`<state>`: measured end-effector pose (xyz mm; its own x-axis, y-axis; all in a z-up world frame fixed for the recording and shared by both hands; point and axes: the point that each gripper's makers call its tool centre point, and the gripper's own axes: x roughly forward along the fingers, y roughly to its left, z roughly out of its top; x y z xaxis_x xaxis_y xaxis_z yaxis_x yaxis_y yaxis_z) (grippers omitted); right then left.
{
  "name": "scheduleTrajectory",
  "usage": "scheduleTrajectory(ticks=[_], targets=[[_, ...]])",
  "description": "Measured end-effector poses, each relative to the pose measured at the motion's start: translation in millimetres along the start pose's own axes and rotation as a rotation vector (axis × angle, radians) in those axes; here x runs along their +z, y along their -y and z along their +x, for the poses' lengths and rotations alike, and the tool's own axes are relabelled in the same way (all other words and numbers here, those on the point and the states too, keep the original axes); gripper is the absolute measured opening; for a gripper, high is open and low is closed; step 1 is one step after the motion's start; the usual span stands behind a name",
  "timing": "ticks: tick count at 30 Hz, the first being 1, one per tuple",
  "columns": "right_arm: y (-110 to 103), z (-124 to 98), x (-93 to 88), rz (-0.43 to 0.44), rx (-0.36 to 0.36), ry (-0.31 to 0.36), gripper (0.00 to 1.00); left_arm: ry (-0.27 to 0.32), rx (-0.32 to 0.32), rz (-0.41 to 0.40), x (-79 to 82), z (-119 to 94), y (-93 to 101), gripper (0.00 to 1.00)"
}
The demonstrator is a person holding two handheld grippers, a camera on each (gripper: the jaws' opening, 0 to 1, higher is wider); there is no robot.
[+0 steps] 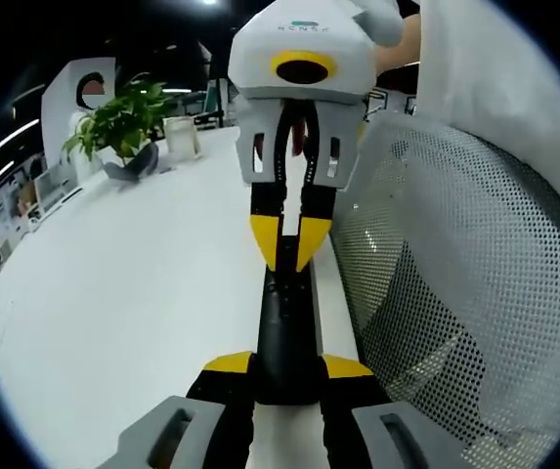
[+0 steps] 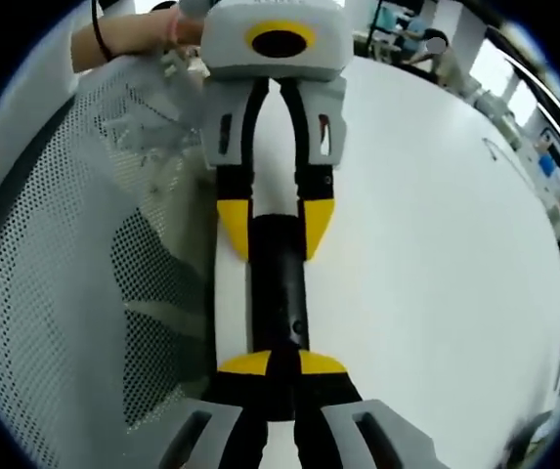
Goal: Press the specified remote control buttons in sequence, fully releasing each button before pressing the next.
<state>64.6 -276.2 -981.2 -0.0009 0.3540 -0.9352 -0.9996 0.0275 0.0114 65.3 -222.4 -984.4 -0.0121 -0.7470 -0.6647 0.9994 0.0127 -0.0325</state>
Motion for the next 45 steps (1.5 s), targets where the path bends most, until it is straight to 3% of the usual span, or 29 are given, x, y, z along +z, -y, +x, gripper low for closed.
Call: scheduleTrajectory(ticks=[6,8,13,23,37,45], targets=[[-0.2,-1.4,0.5,-0.025,-0.006,0.002,0.05,-0.002,0.001,0.005,-0.1,-0.2,-0.3,0.24],[0.1,-1.8,1.2,0.026,0.01,0.014,0.05,-0.002,0.001,0.003,0.0,-0.5,-0.5,0.24],[-0.6,-2.2,1.2,-0.015,0.009,0.002,0.05,0.0,0.003,0.002,0.0,-1.1,-0.5,0.24],[-2.3,-3.7,-5.2,0.012,-0.01,-0.005,0.03,-0.005,0.003,0.008,-0.6,-1.5,-0.1,0.24],[-3.0,-1.5,-4.9,0.042,-0.014,-0.058,0.03,-0.011,0.001,0.013,-0.6,-0.5,1.5,0.24],[-4.6,-4.2,-7.0,0.082,-0.016,-0.008,0.03,-0.01,0.004,0.01,-0.8,-0.2,2.5,0.24]])
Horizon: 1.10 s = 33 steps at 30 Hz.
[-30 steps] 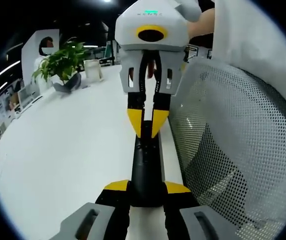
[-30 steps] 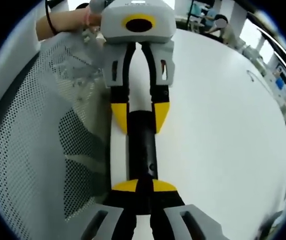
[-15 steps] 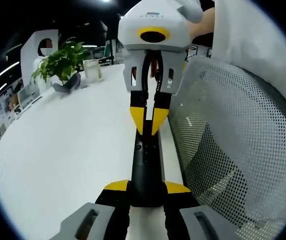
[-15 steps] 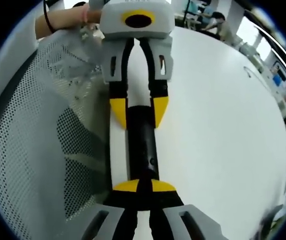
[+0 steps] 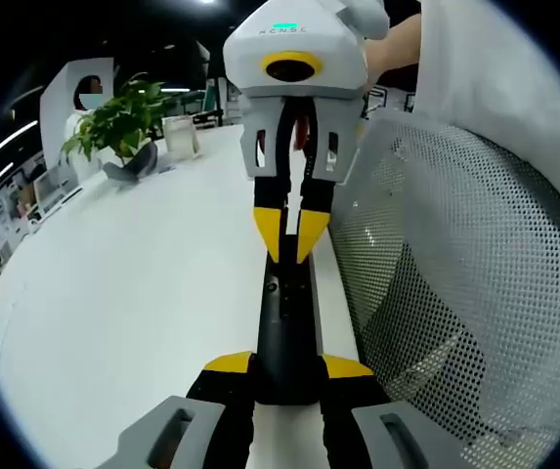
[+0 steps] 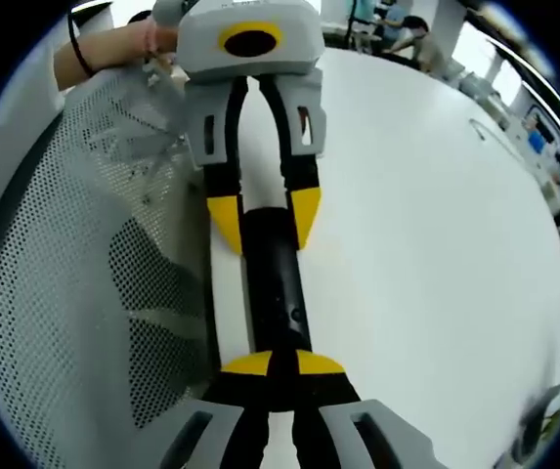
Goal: Press the specified remote control buttons in sequence, fully releasing each button before pressing the next.
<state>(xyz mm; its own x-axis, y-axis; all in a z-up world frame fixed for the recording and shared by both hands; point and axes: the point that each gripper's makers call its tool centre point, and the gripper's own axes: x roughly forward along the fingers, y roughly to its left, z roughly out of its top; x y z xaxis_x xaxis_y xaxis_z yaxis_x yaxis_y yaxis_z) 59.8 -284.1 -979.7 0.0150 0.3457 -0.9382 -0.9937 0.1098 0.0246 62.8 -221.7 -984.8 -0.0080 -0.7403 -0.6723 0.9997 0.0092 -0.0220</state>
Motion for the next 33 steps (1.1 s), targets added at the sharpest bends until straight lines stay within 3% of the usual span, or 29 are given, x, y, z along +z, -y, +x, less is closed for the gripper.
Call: scheduleTrajectory(ticks=[5,17,33], targets=[[-1.4,0.3,0.3,-0.01,-0.024,-0.007,0.03,-0.001,0.0,0.0,-0.3,-0.2,0.0,0.24],[3.4,-0.5,-1.7,0.09,-0.073,0.009,0.0,0.001,0.0,-0.003,-0.5,-0.3,-0.8,0.24],[-0.3,-0.3,-2.9,0.046,-0.06,-0.003,0.01,0.002,-0.001,-0.001,-0.3,-0.1,-0.6,0.24]])
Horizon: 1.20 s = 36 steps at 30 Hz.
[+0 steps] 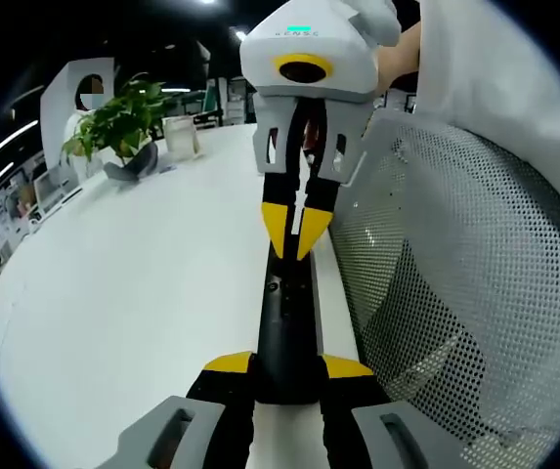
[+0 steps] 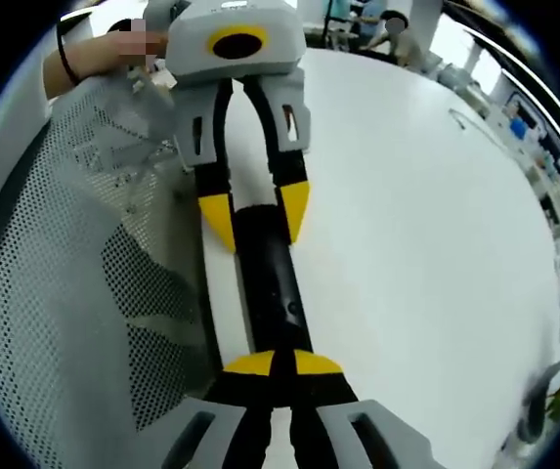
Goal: Press the specified remote control buttons in sequence, fully releasing each button before pressing the next.
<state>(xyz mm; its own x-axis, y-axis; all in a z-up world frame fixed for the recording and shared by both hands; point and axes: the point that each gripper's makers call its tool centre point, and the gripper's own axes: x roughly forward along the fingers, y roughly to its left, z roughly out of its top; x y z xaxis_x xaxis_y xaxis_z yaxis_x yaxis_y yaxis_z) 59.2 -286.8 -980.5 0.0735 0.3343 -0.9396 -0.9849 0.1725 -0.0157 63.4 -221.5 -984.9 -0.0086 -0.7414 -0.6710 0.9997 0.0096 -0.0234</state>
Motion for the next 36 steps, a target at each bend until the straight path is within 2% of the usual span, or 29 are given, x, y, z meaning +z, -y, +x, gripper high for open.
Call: scheduleTrajectory(ticks=[2,3,4,7,17,19,23,27,36], targets=[[-0.9,0.6,-0.7,-0.029,-0.004,-0.004,0.01,0.0,0.0,0.0,0.0,0.2,0.4,0.24],[0.1,0.9,-0.7,-0.107,-0.02,-0.02,0.01,0.001,0.0,0.0,0.0,0.2,0.6,0.24],[-1.2,1.6,-0.9,-0.135,-0.032,-0.034,0.01,0.001,0.0,0.0,0.0,0.2,0.7,0.24],[-3.0,3.1,-0.7,-0.066,-0.034,-0.04,0.01,0.0,0.0,0.002,-0.2,0.3,1.3,0.24],[-1.4,1.8,-0.8,-0.045,-0.026,0.0,0.02,-0.001,0.0,0.004,-0.7,0.7,1.7,0.24],[-2.0,1.7,-0.5,-0.08,-0.03,0.001,0.01,0.0,0.001,0.001,-0.9,0.7,1.6,0.24],[-1.6,1.9,0.4,-0.097,-0.04,0.0,0.01,0.003,0.003,-0.003,-1.4,0.4,1.2,0.24],[-0.3,1.3,0.1,-0.062,-0.037,0.009,0.02,0.004,0.003,-0.004,-1.9,0.1,0.4,0.24],[1.2,0.9,-2.4,-0.043,-0.036,0.009,0.01,0.003,0.003,-0.004,-2.2,-0.1,-0.6,0.24]])
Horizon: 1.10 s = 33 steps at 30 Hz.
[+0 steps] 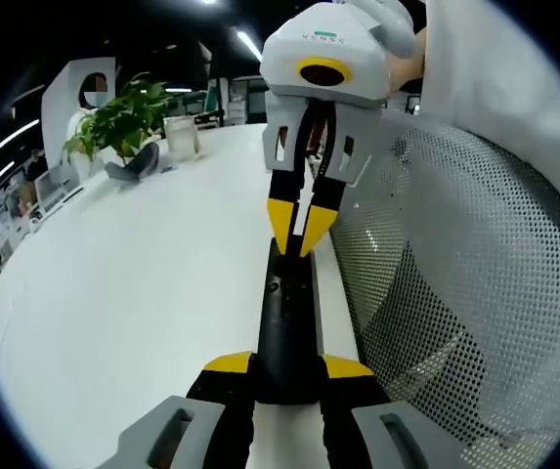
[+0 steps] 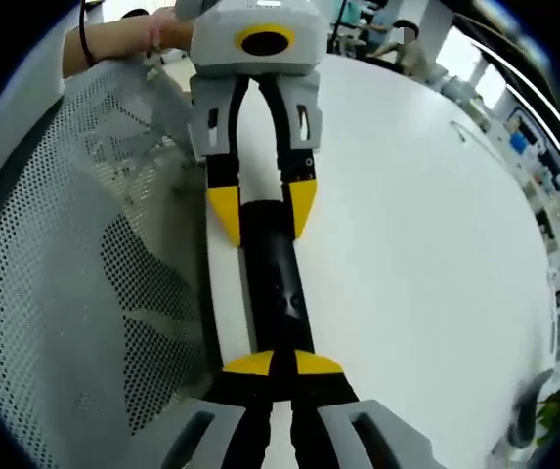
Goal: Press the specified remote control buttons in sequence, fully releasing each button before pressing the next.
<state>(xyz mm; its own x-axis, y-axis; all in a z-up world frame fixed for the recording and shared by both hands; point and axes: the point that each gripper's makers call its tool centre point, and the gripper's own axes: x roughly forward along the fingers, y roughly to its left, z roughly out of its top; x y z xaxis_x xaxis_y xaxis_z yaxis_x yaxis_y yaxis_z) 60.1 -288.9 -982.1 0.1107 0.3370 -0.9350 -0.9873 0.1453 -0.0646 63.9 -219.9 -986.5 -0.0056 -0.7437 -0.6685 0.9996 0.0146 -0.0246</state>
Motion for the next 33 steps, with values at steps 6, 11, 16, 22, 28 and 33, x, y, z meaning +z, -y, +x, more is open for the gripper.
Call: scheduleTrajectory(ticks=[6,11,16,22,28,33], targets=[[-0.6,1.6,1.2,-0.022,-0.001,-0.032,0.0,-0.001,-0.001,0.0,-0.3,-0.3,-0.3,0.24],[1.3,1.0,0.2,0.008,0.009,-0.022,0.0,-0.001,-0.001,0.0,-0.6,-0.3,-0.4,0.24],[0.0,-0.5,-1.2,-0.008,0.022,0.013,0.0,-0.001,0.0,0.001,-0.5,-0.1,-0.3,0.24],[0.0,-1.8,-0.1,0.03,0.021,0.037,0.0,-0.002,0.001,0.002,-0.4,-0.1,0.1,0.24],[-1.3,-2.3,-2.1,0.004,0.018,0.023,0.0,-0.003,0.001,0.003,-0.4,-0.2,0.3,0.24],[-0.7,-1.9,-2.7,0.003,0.01,0.025,0.0,-0.002,0.0,0.003,-0.7,-0.2,0.0,0.24]])
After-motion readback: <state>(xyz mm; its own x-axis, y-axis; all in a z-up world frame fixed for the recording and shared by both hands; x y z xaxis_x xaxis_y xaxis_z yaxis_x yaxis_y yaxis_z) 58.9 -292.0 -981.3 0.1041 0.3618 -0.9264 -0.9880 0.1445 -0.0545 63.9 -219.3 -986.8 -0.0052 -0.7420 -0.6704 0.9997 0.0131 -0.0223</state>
